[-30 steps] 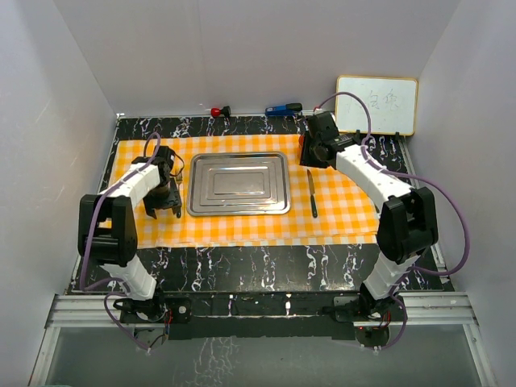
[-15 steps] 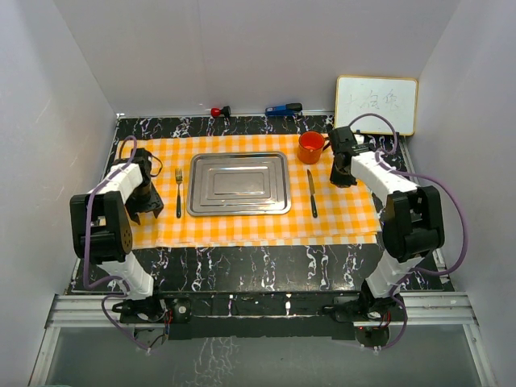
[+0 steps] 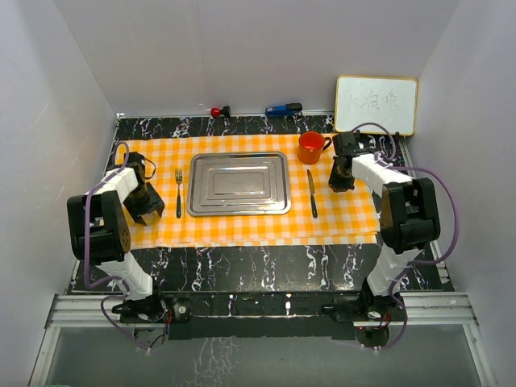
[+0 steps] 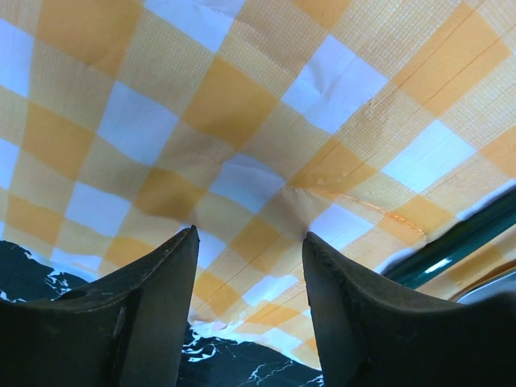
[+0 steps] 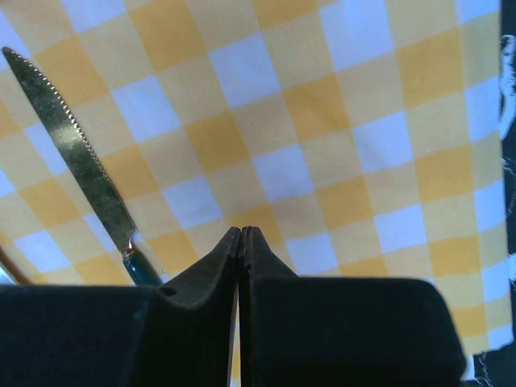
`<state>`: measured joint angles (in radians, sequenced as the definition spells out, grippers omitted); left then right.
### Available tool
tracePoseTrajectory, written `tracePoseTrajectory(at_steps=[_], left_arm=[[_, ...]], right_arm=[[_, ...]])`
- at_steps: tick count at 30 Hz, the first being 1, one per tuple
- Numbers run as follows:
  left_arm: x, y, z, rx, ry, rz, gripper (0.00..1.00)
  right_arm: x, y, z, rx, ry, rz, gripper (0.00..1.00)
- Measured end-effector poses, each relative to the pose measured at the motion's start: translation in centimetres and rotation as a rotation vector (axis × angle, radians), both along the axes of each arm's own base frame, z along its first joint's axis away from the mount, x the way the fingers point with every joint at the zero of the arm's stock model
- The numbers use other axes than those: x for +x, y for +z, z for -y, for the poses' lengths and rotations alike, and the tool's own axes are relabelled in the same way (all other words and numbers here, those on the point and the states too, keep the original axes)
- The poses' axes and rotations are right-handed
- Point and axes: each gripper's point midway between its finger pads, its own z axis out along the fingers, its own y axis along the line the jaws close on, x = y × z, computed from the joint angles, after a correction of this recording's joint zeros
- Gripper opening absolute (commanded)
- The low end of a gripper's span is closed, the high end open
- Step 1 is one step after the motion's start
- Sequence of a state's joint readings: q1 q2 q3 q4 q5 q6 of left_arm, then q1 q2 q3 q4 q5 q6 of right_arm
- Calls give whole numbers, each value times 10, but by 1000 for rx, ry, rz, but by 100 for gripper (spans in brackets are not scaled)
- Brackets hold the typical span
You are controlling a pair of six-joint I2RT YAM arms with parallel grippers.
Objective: Set the dinner table for one person
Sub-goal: Adjust the plate at the center of the board.
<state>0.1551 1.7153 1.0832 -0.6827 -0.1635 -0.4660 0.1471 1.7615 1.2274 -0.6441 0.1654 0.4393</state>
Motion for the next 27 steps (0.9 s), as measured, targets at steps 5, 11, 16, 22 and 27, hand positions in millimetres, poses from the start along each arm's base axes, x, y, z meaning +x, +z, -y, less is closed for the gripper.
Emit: tracePoseTrajectory(at_steps=[5,11,16,22,27], left_arm=[[3,-2,2,-12,8,16,52],[-7,-7,-3,14,16,-12,53],[-10,-8,-8,6,43,-17,53],[-17,-9,-16,6,69,-24,53],[-23,-8,-26,14,85,-41,54]], right_arm=[[0,-34,-3,32,4,-55,0],[5,-37,-3,59,-3,-39,0],[6,-37,-1,84,-7,-41,0],[6,-37,-1,112,-10,-43,0],[6,-37,0,125,-9,-45,0]])
